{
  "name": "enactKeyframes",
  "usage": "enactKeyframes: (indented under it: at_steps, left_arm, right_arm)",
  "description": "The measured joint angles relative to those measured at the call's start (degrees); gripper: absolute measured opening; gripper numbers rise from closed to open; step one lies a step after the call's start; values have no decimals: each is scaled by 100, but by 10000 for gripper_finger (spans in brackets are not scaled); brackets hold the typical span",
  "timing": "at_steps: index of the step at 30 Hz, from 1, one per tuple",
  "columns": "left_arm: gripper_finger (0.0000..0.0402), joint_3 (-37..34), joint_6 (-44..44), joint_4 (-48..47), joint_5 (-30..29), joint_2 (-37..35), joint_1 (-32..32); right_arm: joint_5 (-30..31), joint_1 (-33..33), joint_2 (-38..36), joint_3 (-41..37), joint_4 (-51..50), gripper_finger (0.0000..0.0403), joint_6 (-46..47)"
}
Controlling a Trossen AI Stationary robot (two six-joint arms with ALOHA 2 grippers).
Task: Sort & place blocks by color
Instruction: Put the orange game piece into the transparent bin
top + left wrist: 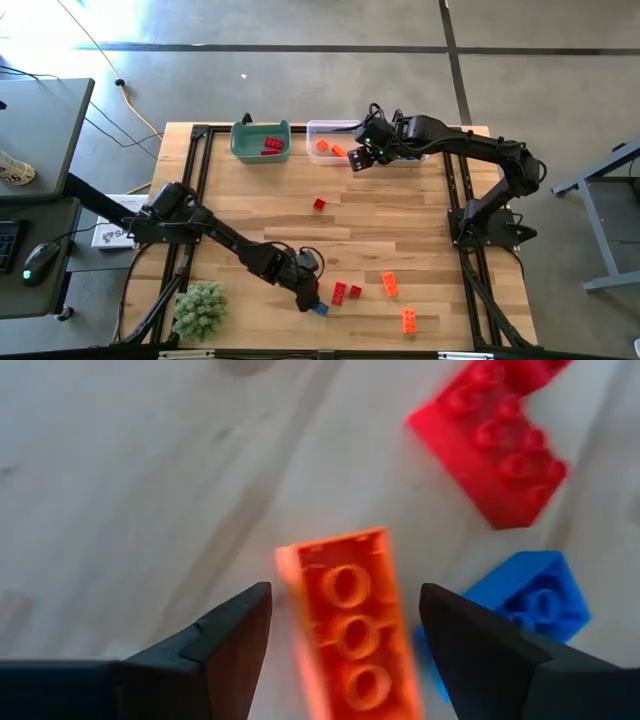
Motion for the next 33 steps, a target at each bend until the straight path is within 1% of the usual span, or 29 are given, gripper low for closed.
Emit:
enactKeyframes:
  at_steps: [7, 14, 16, 19, 22, 25, 30, 33]
  left_arm:
    - [243, 301, 333, -181, -26, 270, -6]
    - [236, 323, 681, -431, -386, 298, -15]
    - [223, 319, 870, -481, -507, 302, -15]
    - [192, 312, 1199, -551, -641, 308, 2]
    - [152, 307, 1509, -569, -664, 310, 43]
    - [115, 309, 1825, -551, -561, 306, 104]
    - [111, 305, 2166, -547, -234, 257, 241]
    - [111, 284, 2337, -651, -83, 149, 400]
  right_arm:
    - [-1, 1, 0, 0, -32, 228, 22]
    - [6, 121, 0, 0, -32, 228, 22]
    - [6, 167, 0, 0, -32, 228, 22]
    - [6, 232, 0, 0, -32, 228, 22]
    - [-22, 300, 0, 0, -31, 228, 22]
    - [-229, 359, 0, 0, -31, 228, -3]
    - [-587, 471, 0, 0, -32, 228, -178]
    - [-626, 550, 0, 0, -72, 228, -307]
